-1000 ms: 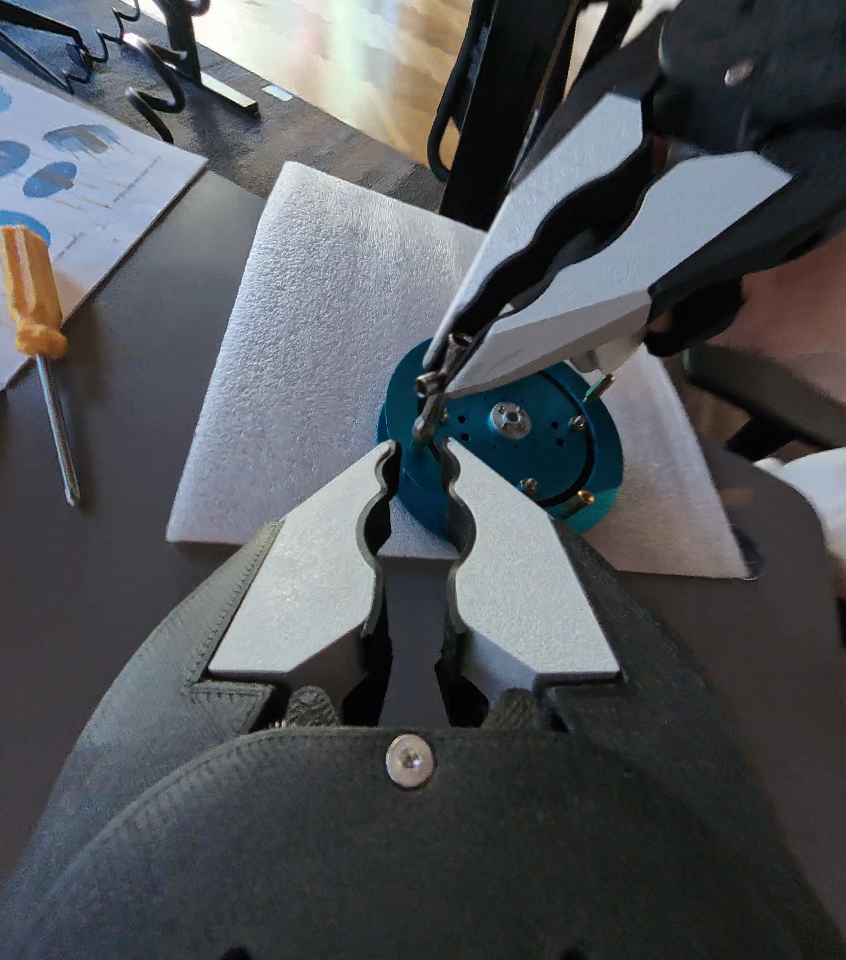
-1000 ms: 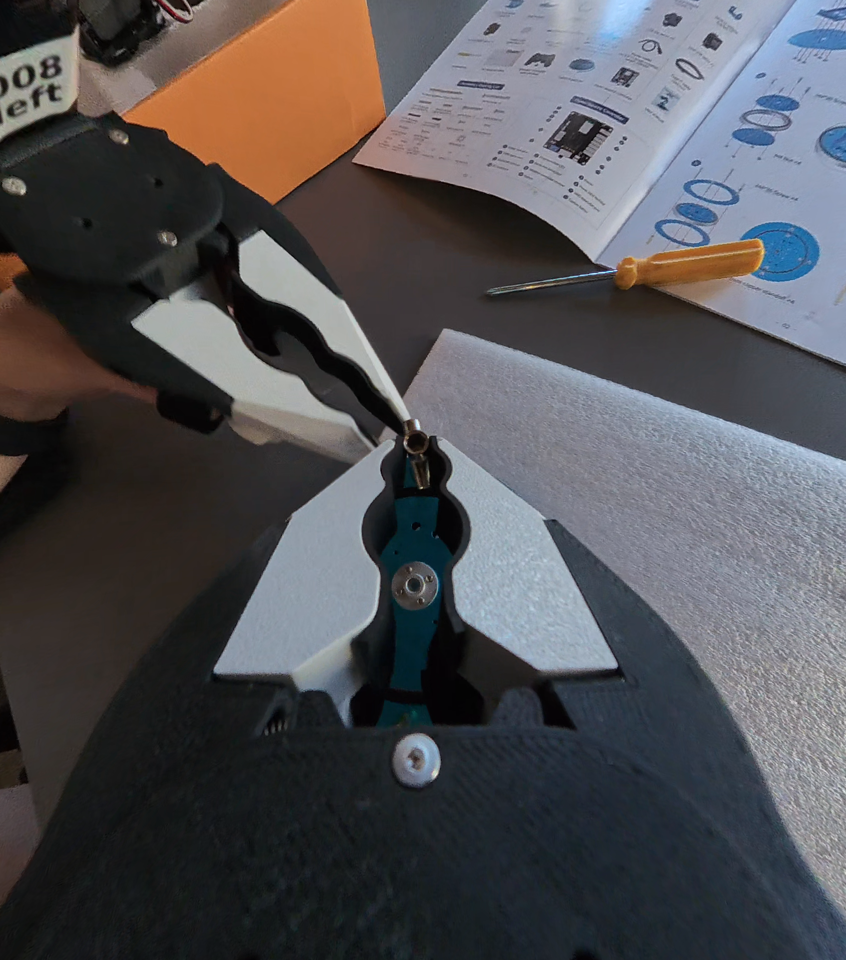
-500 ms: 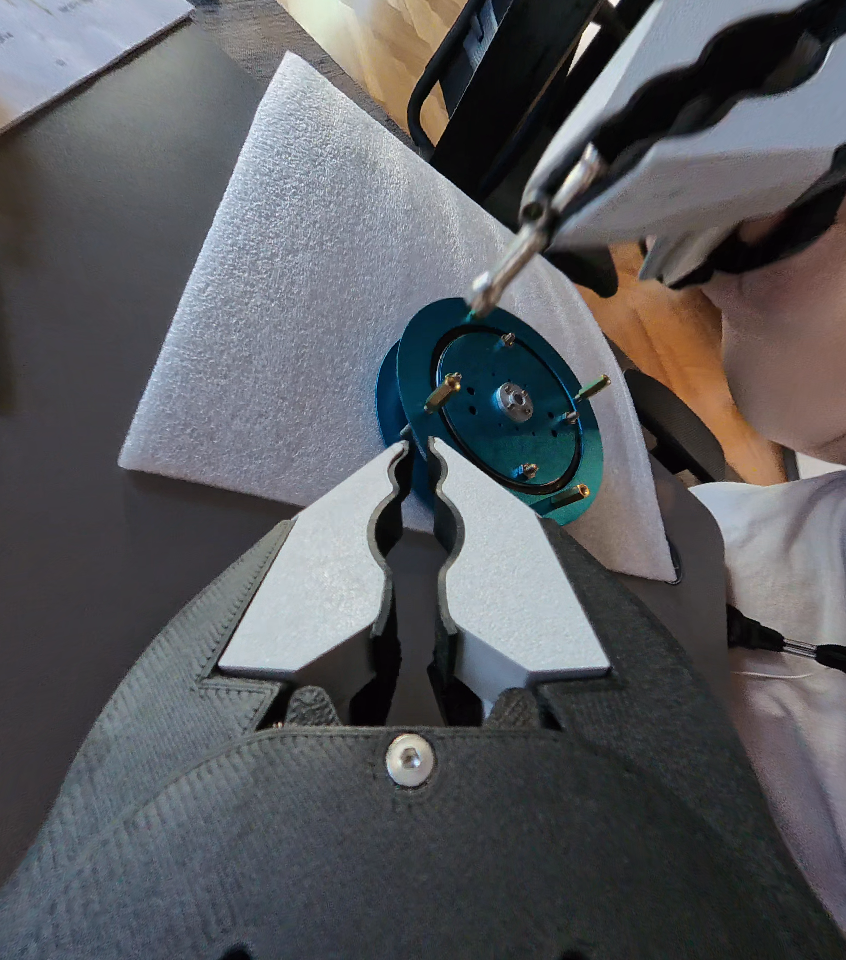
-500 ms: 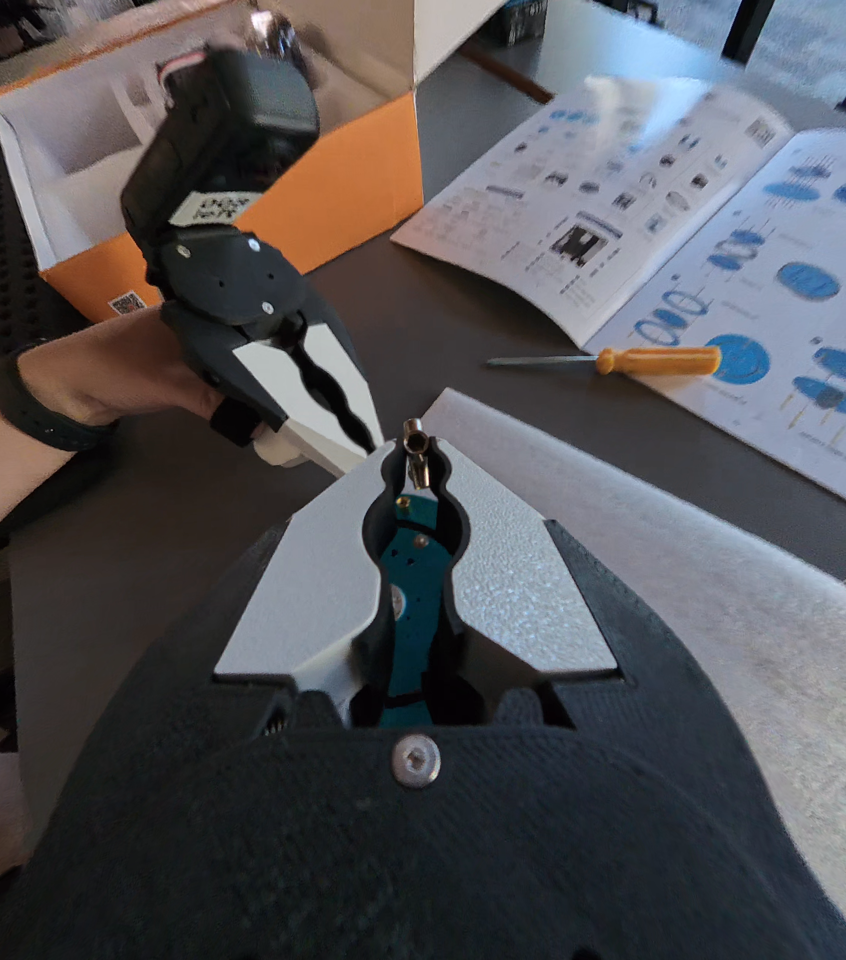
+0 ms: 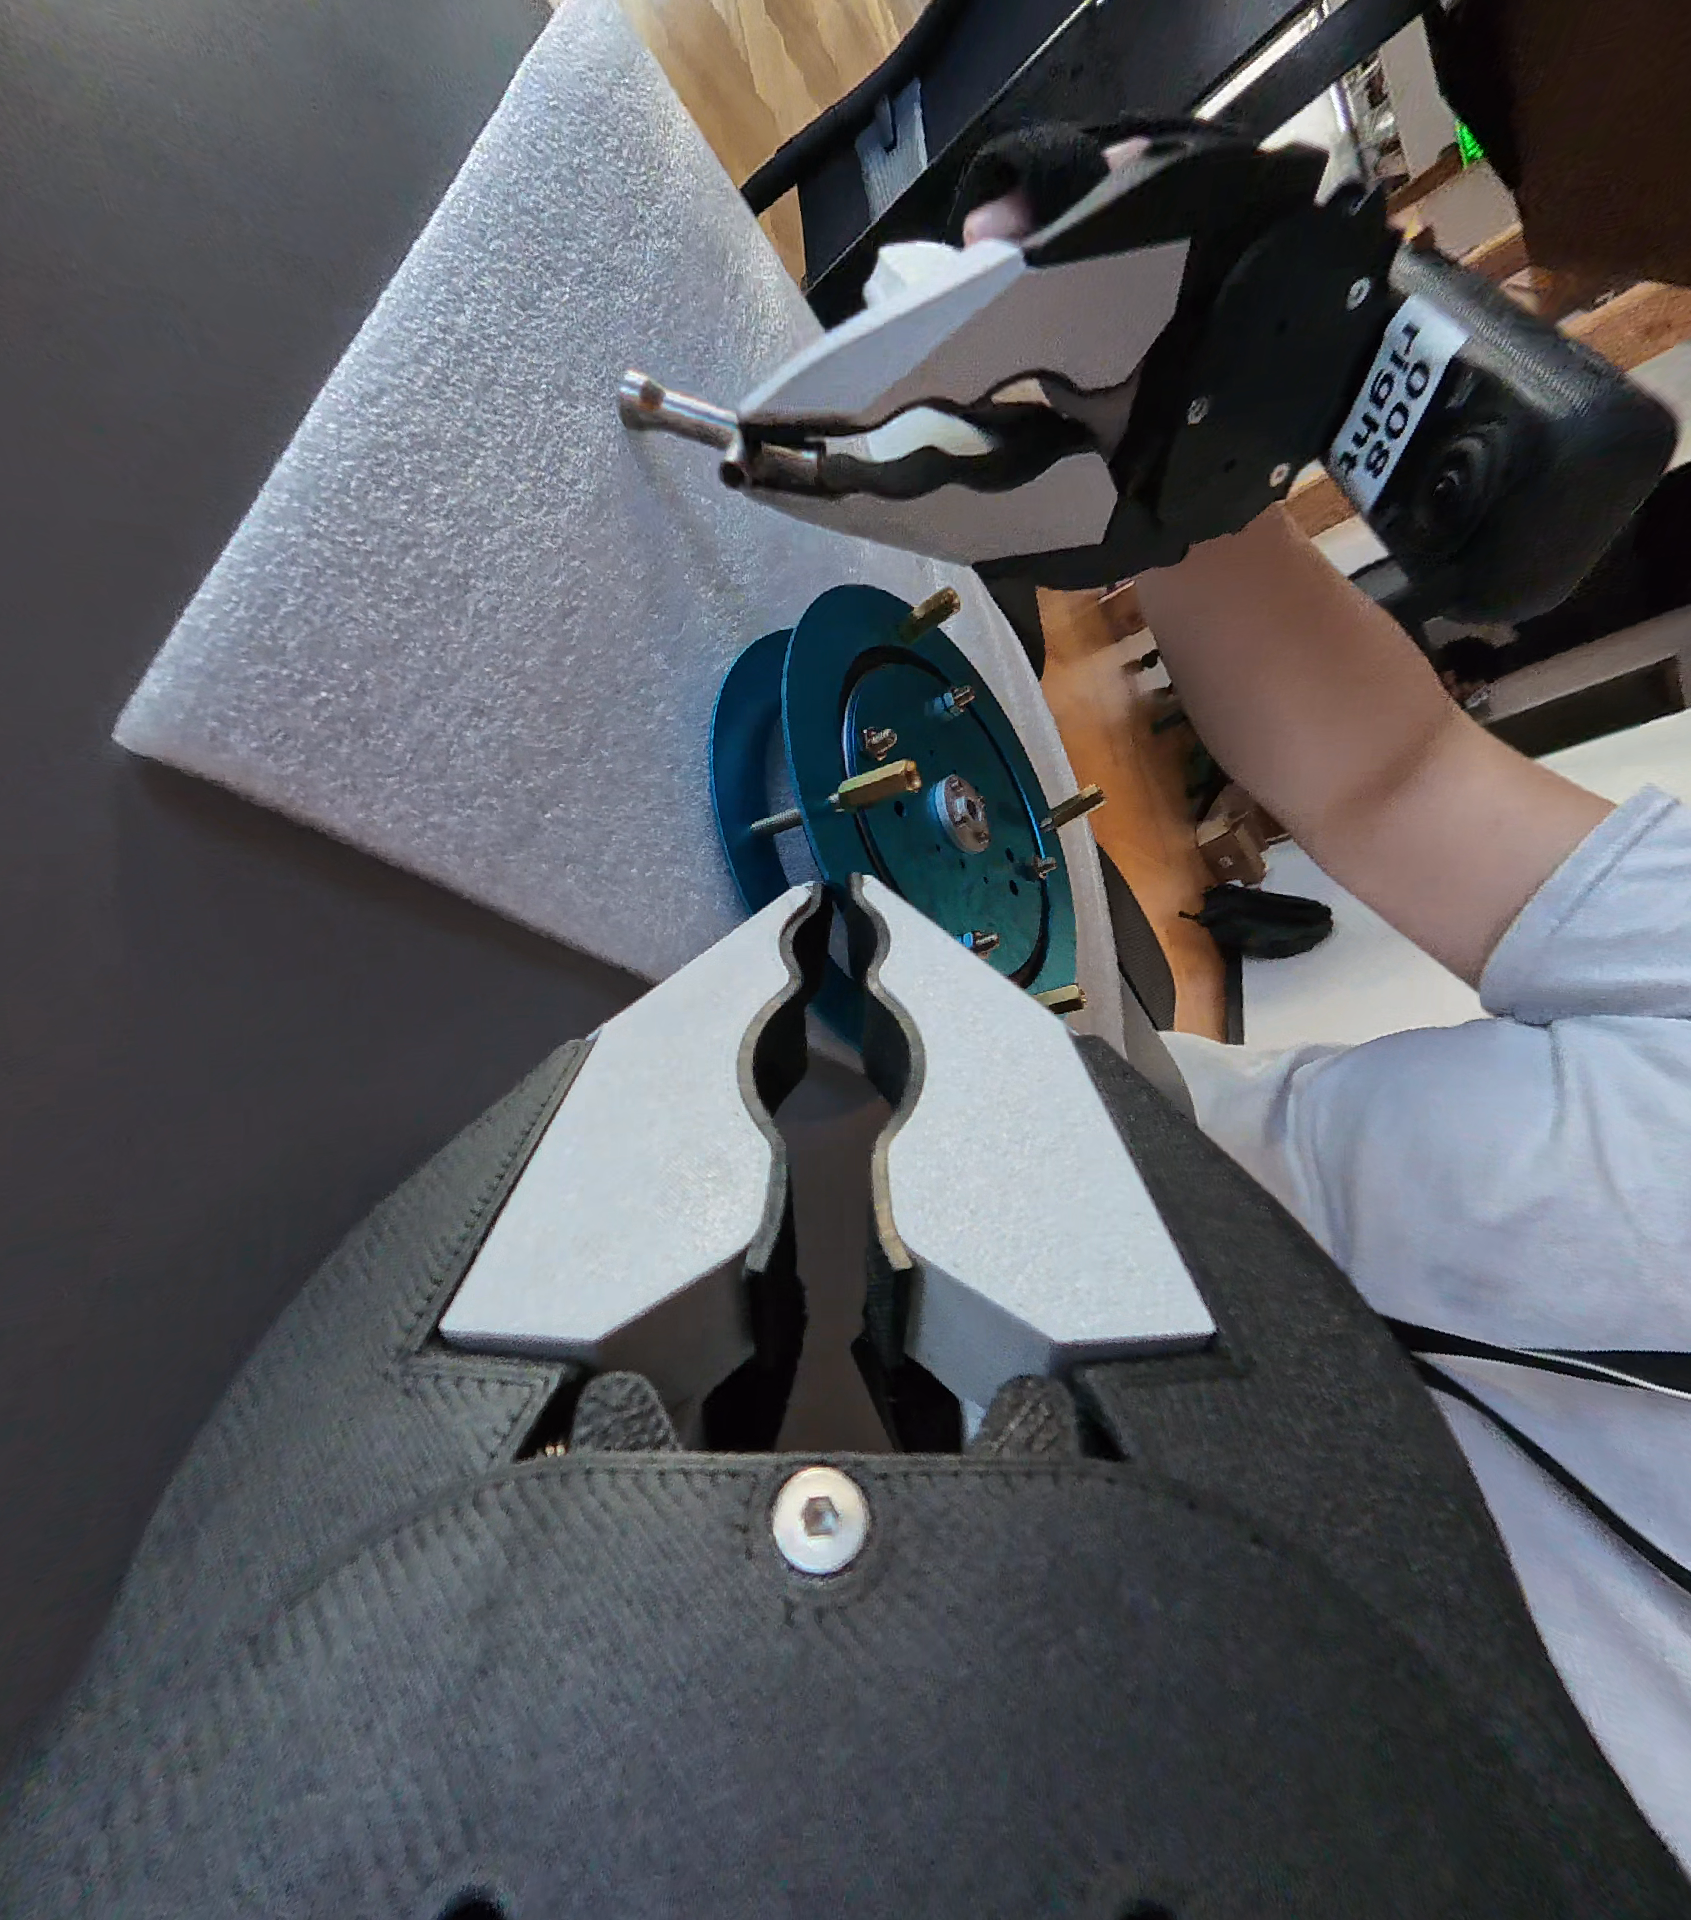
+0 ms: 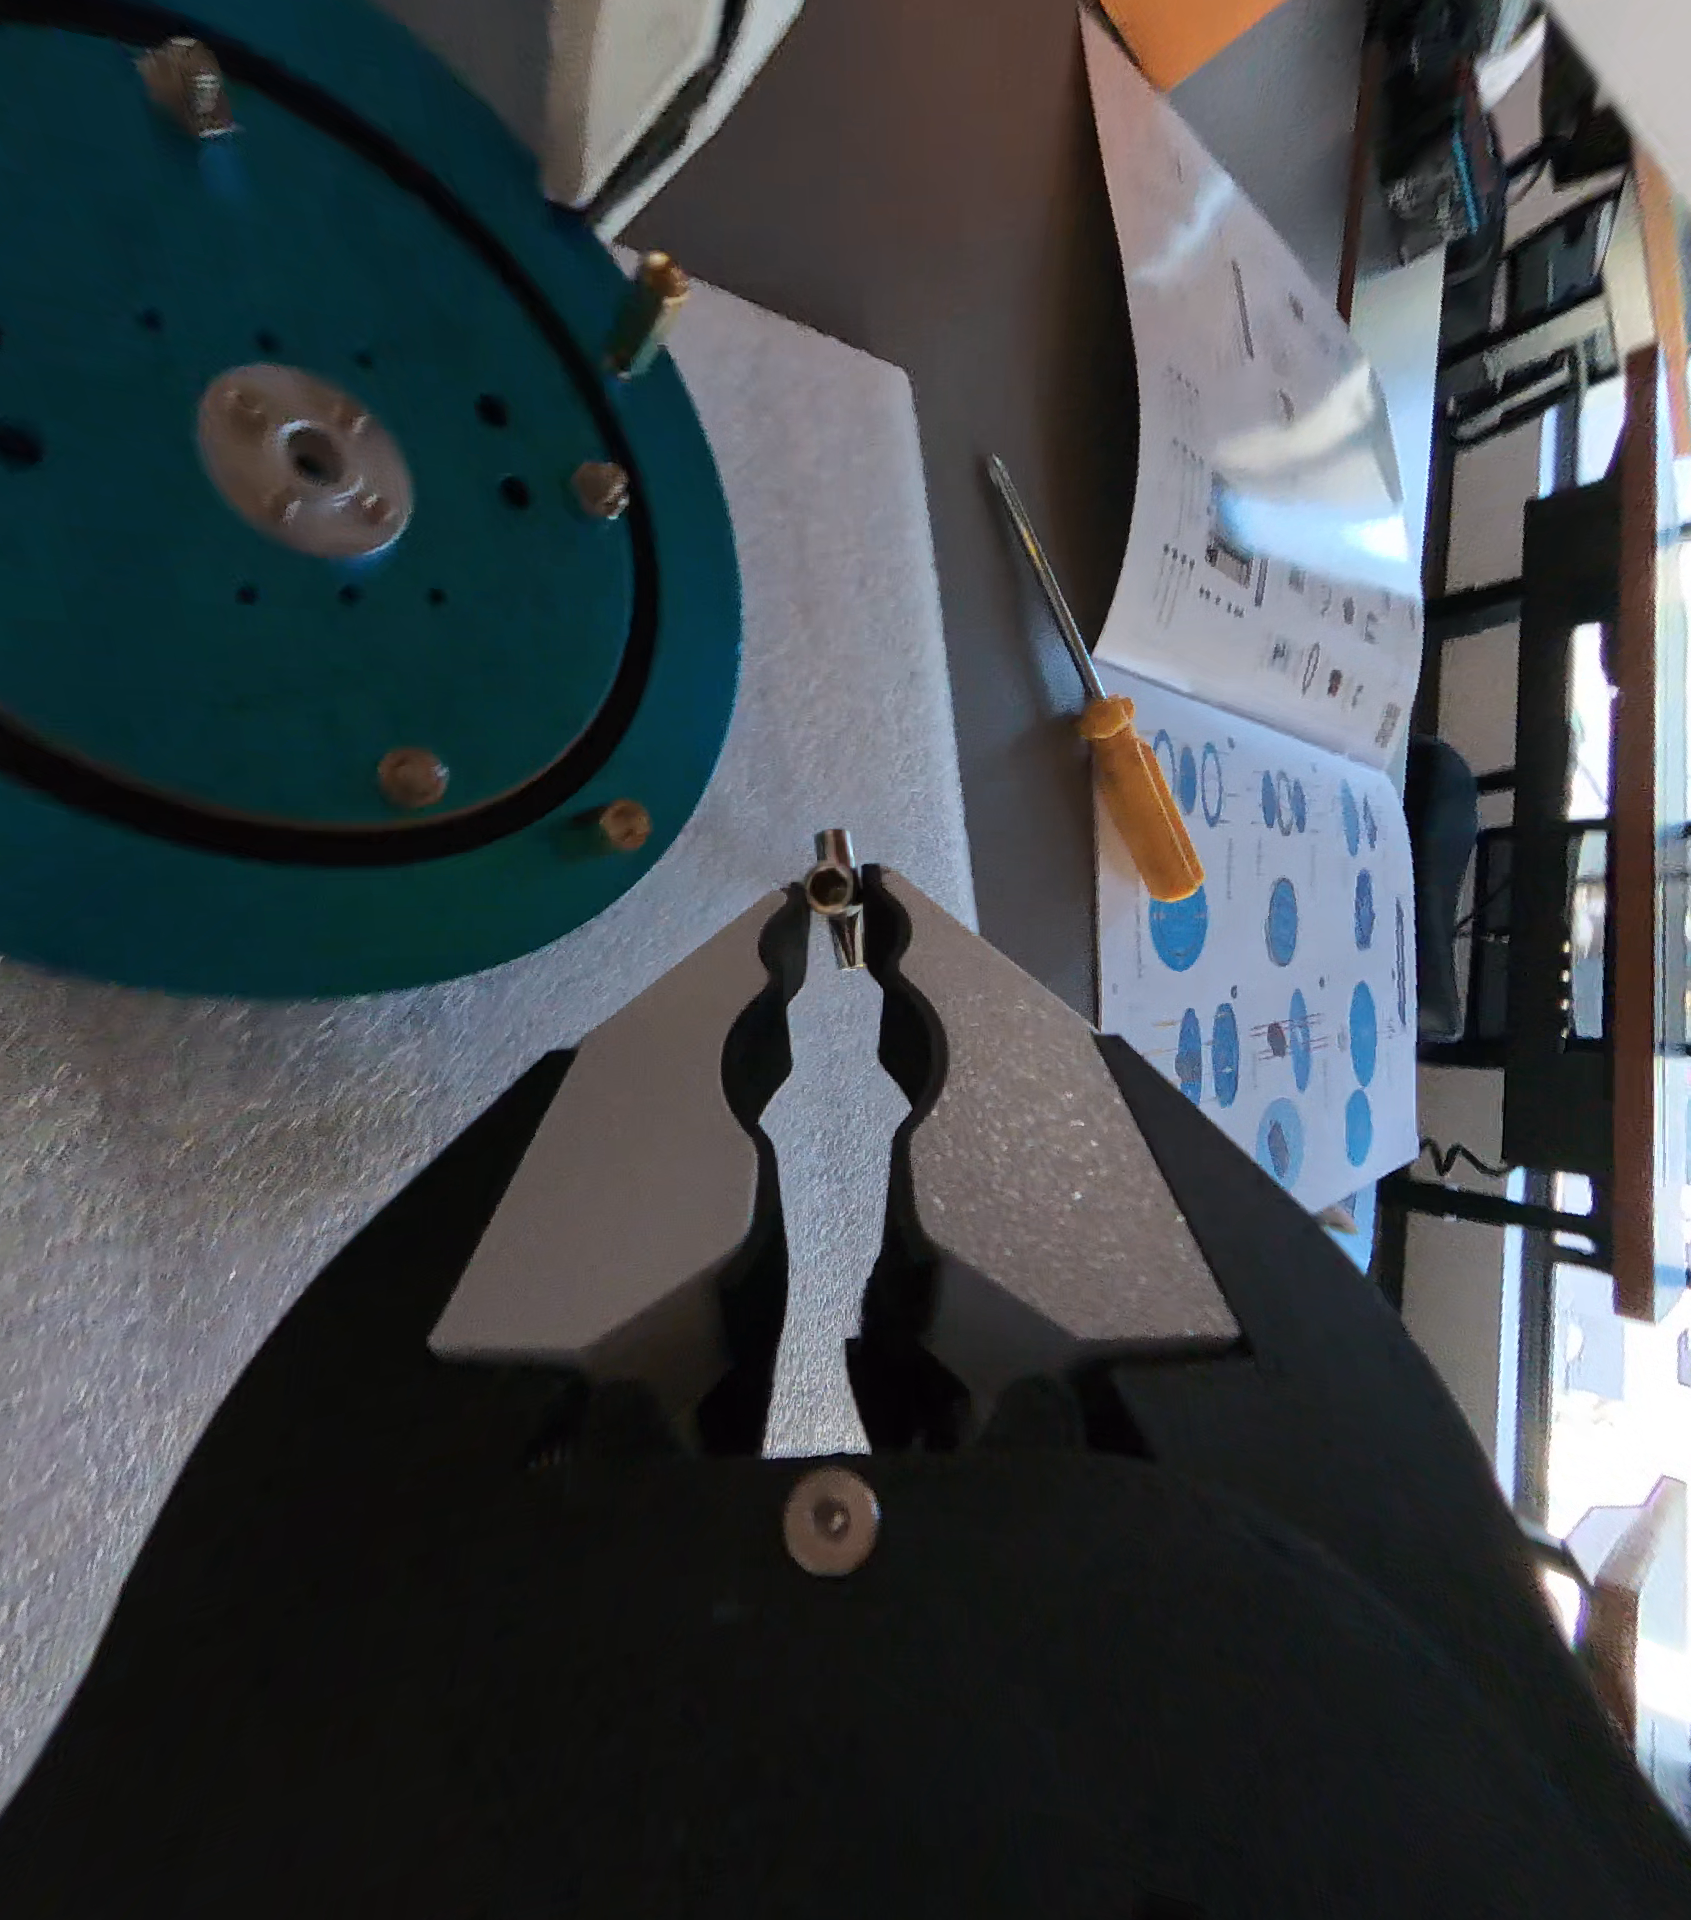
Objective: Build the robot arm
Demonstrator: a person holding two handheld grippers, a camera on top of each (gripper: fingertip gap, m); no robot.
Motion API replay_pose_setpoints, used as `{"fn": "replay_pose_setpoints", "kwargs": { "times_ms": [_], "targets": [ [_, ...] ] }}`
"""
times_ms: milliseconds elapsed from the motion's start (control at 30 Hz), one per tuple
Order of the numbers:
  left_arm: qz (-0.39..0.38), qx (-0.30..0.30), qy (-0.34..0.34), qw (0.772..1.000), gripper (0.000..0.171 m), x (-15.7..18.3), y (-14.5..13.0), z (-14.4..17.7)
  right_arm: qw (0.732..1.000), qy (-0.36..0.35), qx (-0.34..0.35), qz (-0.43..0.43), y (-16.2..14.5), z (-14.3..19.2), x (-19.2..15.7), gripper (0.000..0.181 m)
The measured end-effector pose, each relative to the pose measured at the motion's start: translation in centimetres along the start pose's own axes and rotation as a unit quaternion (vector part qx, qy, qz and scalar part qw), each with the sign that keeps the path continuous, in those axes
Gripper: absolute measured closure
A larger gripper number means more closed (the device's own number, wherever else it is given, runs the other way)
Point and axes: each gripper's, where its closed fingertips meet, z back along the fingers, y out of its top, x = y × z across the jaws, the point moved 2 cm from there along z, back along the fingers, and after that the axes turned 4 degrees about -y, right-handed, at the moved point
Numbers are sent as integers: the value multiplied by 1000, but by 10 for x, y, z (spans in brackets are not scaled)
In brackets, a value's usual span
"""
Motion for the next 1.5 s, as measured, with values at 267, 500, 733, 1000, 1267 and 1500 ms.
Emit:
{"fn": "replay_pose_setpoints", "kwargs": {
  "times_ms": [267,500,733,1000,1267,1500],
  "targets": [
    [33,35,-21,999,171,1,7,3,999,28,27,-37,-18,10,-8,158],
    [7,62,-6,998,171,4,16,13,985,44,88,-144,-23,24,0,151],
    [-8,56,17,998,171,-4,17,8,878,178,265,-356,40,48,17,124],
    [-9,32,22,999,171,-4,9,1,904,285,181,-261,78,9,-3,160],
    [-12,26,26,999,171,-2,6,-1,928,277,114,-220,81,-6,-13,176],
    [-14,27,33,999,171,-3,6,-2,930,262,53,-253,80,-5,-13,178]
  ]
}}
